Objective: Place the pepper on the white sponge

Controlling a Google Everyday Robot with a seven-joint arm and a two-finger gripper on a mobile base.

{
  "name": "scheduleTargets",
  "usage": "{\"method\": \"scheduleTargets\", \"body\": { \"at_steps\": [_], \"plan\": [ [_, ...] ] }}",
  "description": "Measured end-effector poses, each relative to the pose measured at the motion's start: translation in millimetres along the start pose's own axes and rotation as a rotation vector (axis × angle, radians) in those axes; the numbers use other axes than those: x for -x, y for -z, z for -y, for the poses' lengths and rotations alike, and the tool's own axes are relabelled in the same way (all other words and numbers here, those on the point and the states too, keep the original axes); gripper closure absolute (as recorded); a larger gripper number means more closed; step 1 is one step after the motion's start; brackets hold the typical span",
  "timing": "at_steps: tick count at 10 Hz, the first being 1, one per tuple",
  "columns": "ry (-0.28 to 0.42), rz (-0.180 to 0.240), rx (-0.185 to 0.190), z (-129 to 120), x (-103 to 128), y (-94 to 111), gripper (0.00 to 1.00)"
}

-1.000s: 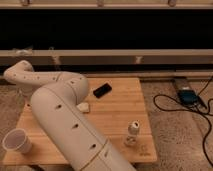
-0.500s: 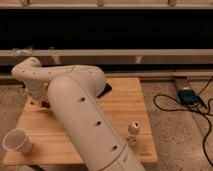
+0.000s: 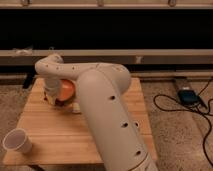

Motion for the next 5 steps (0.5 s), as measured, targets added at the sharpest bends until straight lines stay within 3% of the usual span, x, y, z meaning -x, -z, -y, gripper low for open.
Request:
{"method": "scheduleTargets", "body": {
  "at_steps": [5],
  "plan": [
    [-0.086, 0.035, 0.030, 36, -52, 8, 1.00]
  ]
}}
